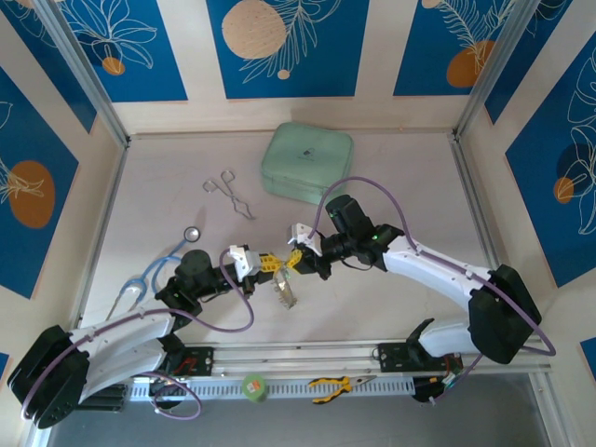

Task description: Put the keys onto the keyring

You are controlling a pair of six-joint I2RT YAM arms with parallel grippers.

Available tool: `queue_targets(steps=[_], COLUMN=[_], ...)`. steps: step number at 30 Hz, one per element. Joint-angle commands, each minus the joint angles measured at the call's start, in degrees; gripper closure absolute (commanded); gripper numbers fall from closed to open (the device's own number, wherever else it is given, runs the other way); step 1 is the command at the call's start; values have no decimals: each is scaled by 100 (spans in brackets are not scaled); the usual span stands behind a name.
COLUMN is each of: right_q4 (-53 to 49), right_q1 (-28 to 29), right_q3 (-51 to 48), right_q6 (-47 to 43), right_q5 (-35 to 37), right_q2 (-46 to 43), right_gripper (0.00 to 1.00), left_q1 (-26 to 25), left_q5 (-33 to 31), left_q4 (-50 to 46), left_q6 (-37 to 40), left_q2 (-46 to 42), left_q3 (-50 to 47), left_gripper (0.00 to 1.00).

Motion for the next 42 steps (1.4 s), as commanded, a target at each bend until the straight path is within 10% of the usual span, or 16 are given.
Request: queue_targets(steps=[1, 42], right_q4=[-206, 751], right_q1=[43, 156], right_q3=[190, -467], right_q6=[-72, 441], right_q5=[-194, 121], right_q2=[106, 161], right_gripper=[97, 58], left_q1=[-34, -33], left_q5=[164, 151], left_q4=[356, 339], left_q6=[9, 44], left_q2=[-17, -36], left_q3=[171, 177], left_gripper=[100, 100])
